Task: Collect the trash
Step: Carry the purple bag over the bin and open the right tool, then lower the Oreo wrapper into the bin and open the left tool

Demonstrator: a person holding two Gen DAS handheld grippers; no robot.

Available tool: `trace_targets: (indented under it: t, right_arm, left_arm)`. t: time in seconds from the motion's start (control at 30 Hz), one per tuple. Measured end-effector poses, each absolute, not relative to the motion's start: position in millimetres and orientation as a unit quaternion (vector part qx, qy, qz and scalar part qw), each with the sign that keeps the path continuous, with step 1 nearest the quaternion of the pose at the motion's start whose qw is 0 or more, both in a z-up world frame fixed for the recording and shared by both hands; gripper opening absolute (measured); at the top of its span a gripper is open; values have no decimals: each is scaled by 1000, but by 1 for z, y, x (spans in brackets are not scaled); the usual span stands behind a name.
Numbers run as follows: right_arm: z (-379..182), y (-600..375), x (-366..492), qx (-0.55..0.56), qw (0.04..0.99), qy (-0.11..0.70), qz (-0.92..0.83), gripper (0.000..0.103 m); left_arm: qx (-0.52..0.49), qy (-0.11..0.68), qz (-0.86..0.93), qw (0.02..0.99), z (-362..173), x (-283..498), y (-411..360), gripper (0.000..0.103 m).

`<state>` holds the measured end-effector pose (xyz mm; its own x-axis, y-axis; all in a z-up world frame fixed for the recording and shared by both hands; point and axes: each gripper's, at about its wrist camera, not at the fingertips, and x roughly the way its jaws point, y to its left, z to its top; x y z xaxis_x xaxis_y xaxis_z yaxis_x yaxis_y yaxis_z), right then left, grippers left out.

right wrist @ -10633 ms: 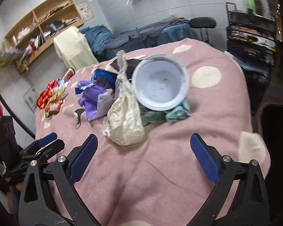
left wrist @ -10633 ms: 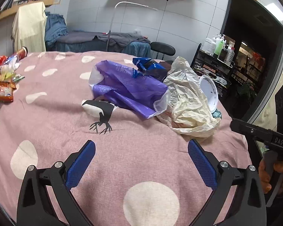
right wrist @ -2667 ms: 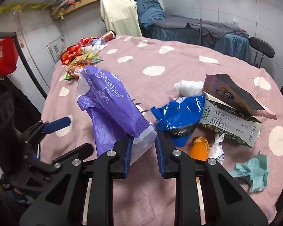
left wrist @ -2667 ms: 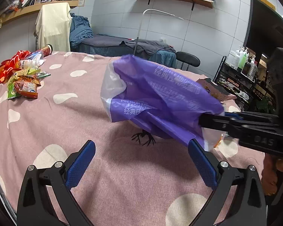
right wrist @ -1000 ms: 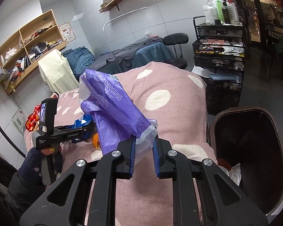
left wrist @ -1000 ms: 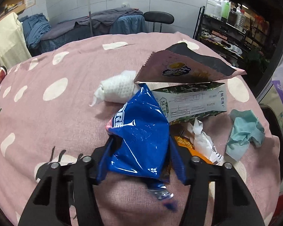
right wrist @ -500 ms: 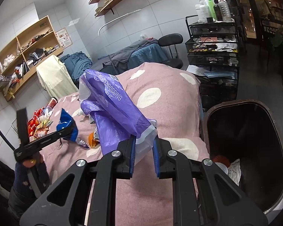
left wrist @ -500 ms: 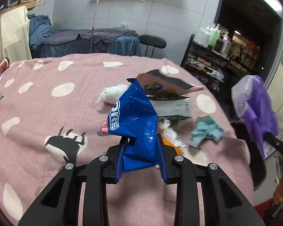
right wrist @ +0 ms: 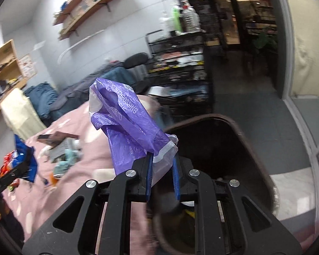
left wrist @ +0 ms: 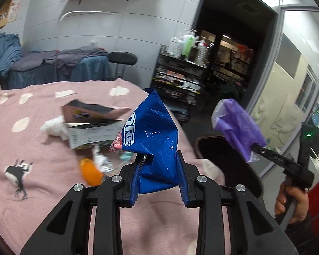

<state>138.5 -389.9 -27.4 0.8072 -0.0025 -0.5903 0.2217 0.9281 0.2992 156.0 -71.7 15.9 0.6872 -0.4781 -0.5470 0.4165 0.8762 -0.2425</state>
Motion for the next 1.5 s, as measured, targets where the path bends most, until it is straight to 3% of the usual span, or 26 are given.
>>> trace_targets:
  t: [0.6,0.67,0.73,0.8,0.9,1.23,1.5]
  right_arm:
    - [-114,-442,141,172,880,414,-157,17]
    - [-119,-442,139,177,877,418,-156,23]
    - [-120,-441,136,183,879,413,-152,47]
    - [-119,-439,134,180,885,402,-151,61]
    - [-110,-434,133,173,895,385,-142,62]
    - [-65,-442,116,174,918,307,-182,80]
    - [-50,-467,112,190,914,280,-224,86]
  left_arm:
    - [-3,337,-362,869,-1,158,-183,30]
    - [1,342,-367,865,-5,158,-190,30]
    - [5,346,-371,862,-8,157,-195,30]
    - [6,352,-376,857,-11,155,-199,30]
    - [7,357,-378,854,-13,155,-204,30]
    - [4,375,-402,835,-14,158,-229,30]
    - [19,394,-417,819,-22,163,-262,30]
